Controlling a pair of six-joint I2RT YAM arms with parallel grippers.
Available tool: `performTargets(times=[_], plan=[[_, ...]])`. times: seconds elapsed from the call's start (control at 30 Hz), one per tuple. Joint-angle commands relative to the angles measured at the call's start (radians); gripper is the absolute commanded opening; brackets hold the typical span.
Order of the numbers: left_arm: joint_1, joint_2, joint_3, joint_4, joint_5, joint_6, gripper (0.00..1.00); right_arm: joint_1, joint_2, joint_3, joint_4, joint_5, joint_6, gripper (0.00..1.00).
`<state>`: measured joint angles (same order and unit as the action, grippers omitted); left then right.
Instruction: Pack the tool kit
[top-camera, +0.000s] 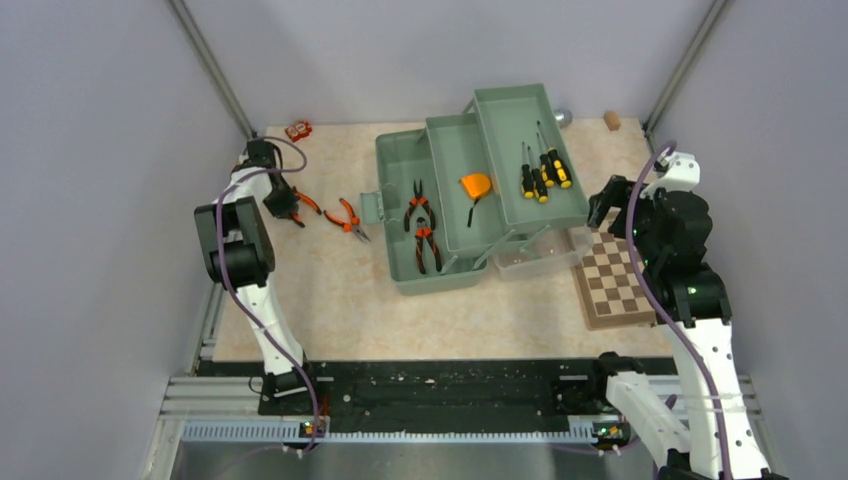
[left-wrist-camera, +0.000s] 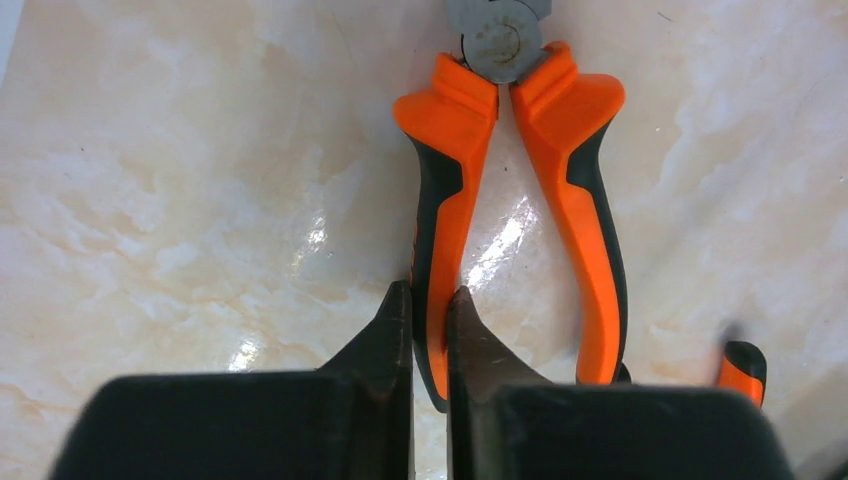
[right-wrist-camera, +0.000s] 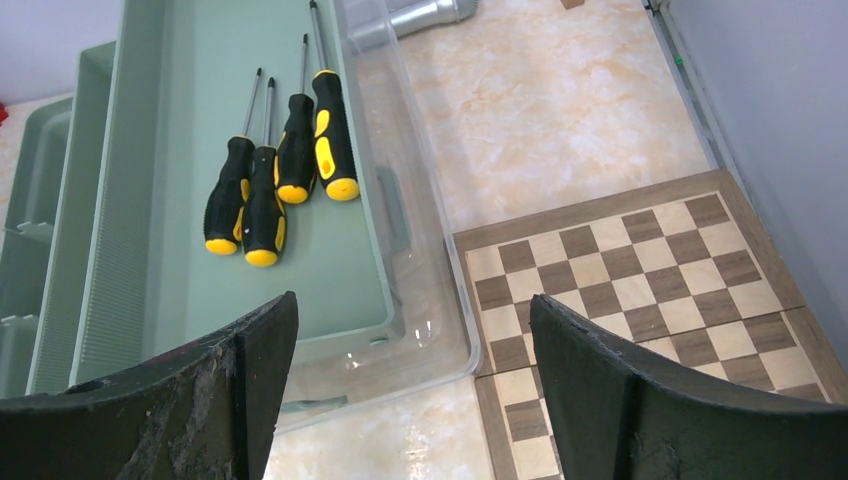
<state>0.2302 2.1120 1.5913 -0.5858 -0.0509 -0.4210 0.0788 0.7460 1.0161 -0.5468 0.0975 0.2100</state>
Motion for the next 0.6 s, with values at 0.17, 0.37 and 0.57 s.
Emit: performTargets(times=[0.17, 0.37, 0.57], plan=[[0.008, -0.142, -0.028, -0.009, -0.015, 0.016, 0.00, 0.009, 0.002, 0.042, 0.038, -0.003, 0.012, 0.85], [-0.008, -0.309, -0.059, -0.002, -0.020, 0.013, 0.00, 0.009, -0.002, 0.037, 0.040, -0.015, 0.016, 0.85], [-0.091, -0.448, -0.083, 0.001, -0.036, 0.029, 0.00, 0.009, -0.010, 0.032, 0.039, -0.030, 0.021, 0.85]])
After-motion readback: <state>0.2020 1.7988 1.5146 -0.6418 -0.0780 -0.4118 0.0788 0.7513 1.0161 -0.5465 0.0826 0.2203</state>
